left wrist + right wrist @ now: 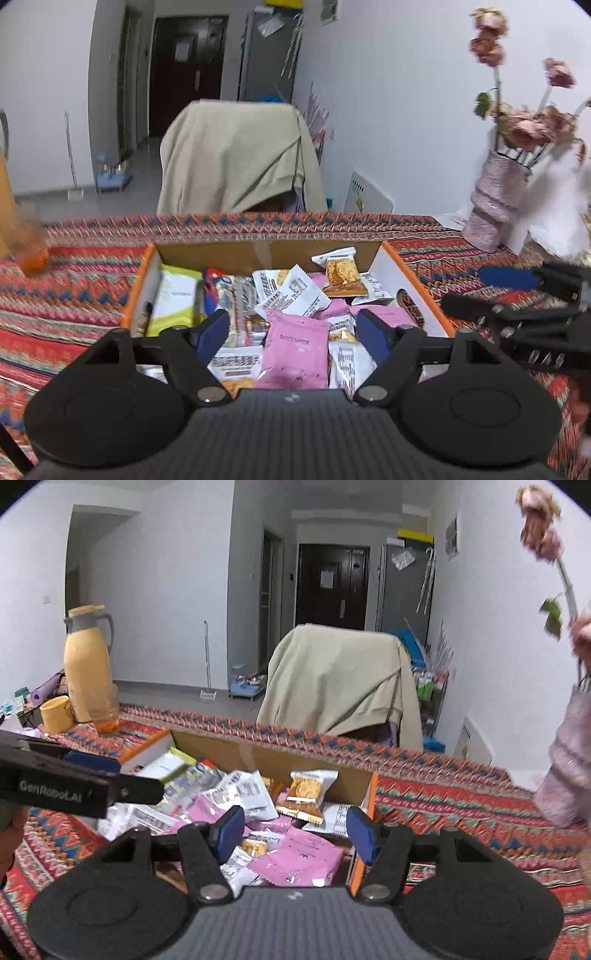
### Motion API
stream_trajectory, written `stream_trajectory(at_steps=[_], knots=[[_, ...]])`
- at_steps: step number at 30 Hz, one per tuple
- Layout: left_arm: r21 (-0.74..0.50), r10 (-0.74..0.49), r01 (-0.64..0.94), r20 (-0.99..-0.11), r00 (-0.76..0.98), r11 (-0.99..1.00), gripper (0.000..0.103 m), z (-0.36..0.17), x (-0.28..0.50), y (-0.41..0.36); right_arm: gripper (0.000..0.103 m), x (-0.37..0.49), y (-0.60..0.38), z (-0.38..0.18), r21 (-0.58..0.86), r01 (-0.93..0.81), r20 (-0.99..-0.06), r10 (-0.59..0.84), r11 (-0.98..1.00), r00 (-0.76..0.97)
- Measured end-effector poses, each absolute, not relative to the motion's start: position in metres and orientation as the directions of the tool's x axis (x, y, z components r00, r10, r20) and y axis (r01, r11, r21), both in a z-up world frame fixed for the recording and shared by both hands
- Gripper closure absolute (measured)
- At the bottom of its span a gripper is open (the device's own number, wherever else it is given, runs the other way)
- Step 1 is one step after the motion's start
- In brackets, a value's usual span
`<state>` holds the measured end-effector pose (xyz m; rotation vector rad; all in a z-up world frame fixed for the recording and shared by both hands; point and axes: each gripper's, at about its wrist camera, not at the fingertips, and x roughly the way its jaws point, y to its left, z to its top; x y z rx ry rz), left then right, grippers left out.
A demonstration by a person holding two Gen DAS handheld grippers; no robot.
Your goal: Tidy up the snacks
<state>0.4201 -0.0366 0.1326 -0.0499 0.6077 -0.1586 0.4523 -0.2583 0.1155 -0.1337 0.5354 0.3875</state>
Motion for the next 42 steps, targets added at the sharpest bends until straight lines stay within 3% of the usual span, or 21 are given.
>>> stream_trajectory(at_steps=[6, 8, 12, 14, 20, 22, 30, 42], knots=[[-0.012, -0.127, 0.141, -0.512, 0.850, 0.990, 0.015, 0.160, 0.343, -0.023, 0.028, 0.390, -0.270, 0.156, -0.051, -0.396, -0.490, 0.323, 0.917, 0.809], [0.007, -0.118, 0.139, -0.491, 0.863, 0.990, 0.012, 0.164, 0.311, -0.016, 0.015, 0.362, -0.276, 0.165, -0.058, -0.398, -0.474, 0.325, 0.916, 0.818], [0.052, -0.092, 0.125, -0.417, 0.904, 0.991, 0.004, 0.160, 0.244, -0.002, 0.014, 0.302, -0.285, 0.173, -0.067, -0.402, -0.440, 0.334, 0.913, 0.833], [0.053, -0.069, 0.097, -0.384, 0.921, 0.994, 0.003, 0.151, 0.211, 0.004, 0.006, 0.270, -0.290, 0.171, -0.059, -0.406, -0.417, 0.347, 0.912, 0.840], [0.031, -0.066, 0.080, -0.317, 0.946, 0.996, 0.002, 0.118, 0.123, 0.012, 0.004, 0.179, -0.299, 0.157, -0.036, -0.393, -0.340, 0.358, 0.919, 0.869], [0.022, -0.063, 0.074, -0.323, 0.944, 0.997, 0.002, 0.105, 0.100, 0.010, 0.000, 0.151, -0.299, 0.148, -0.036, -0.384, -0.324, 0.353, 0.923, 0.878], [-0.051, -0.064, 0.049, -0.330, 0.942, 0.997, 0.001, 0.064, 0.011, 0.011, 0.000, 0.056, -0.299, 0.095, 0.022, -0.330, -0.307, 0.321, 0.944, 0.896], [-0.058, -0.021, 0.001, -0.350, 0.937, 0.998, 0.000, 0.028, -0.028, 0.006, 0.000, -0.018, -0.255, 0.022, -0.022, -0.267, -0.310, 0.247, 0.963, 0.918]])
